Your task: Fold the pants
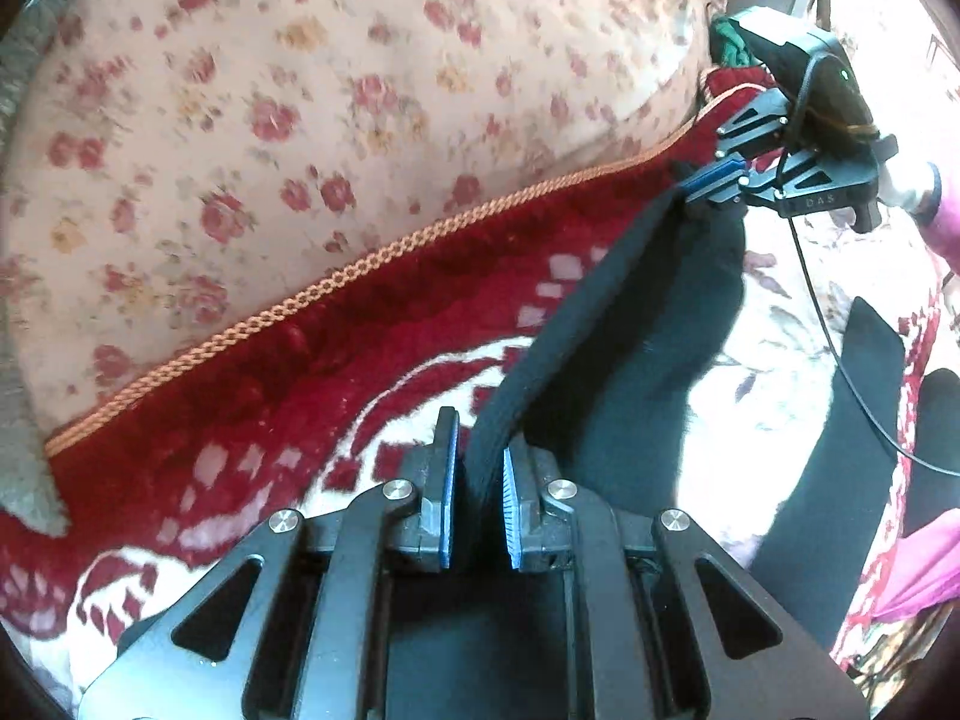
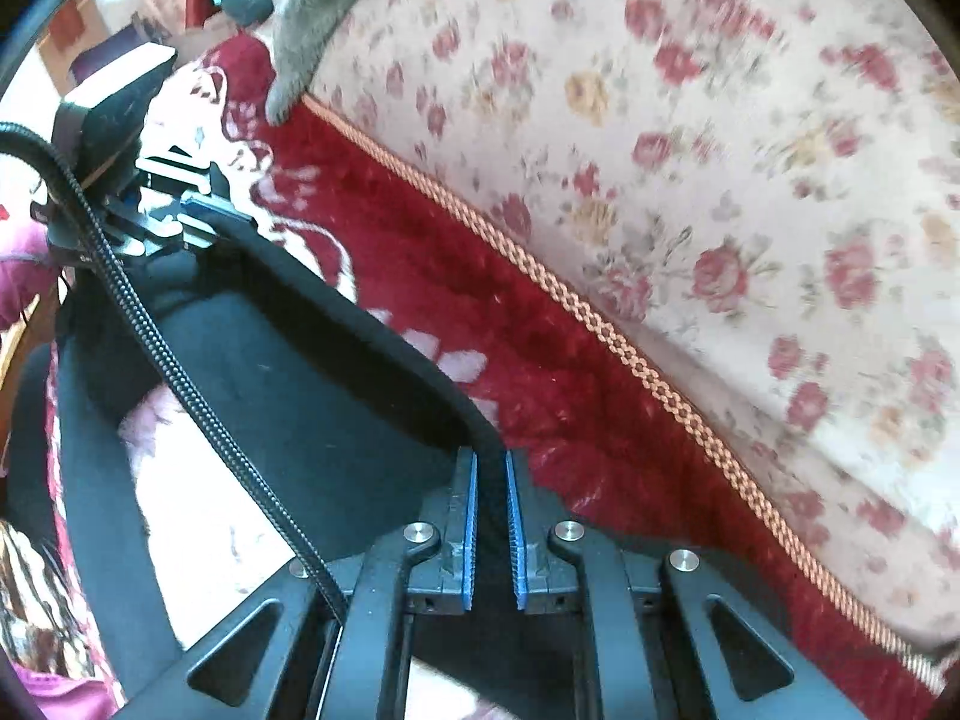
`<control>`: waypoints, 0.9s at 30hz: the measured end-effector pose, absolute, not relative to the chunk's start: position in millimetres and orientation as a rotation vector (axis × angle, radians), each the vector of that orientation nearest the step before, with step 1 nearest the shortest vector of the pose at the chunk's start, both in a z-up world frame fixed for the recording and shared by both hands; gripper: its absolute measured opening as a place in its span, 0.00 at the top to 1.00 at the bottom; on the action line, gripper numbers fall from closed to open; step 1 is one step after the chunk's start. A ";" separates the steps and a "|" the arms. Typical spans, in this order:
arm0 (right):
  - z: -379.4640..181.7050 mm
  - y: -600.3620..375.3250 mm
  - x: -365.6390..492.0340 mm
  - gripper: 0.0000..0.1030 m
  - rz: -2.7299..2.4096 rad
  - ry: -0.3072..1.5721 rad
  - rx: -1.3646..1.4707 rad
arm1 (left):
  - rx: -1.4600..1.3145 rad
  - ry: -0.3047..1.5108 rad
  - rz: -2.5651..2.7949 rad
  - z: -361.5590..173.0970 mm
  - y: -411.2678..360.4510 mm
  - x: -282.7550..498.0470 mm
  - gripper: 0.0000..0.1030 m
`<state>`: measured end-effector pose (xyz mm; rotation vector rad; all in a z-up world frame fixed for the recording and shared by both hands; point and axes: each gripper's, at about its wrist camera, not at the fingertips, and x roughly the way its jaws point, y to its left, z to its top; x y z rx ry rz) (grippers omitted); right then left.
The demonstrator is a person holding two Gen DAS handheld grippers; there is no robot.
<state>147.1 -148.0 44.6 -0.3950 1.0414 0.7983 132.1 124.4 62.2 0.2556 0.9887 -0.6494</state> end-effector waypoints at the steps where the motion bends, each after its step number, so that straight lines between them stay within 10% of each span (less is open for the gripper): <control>1: 51.4 -148.4 138.8 0.92 0.790 1.024 -0.400 | 0.253 0.979 -0.645 66.0 124.7 125.9 0.89; 27: 85.4 -163.3 -76.2 0.96 0.768 0.938 -0.205 | 0.055 0.885 -0.610 99.5 141.5 -55.4 0.92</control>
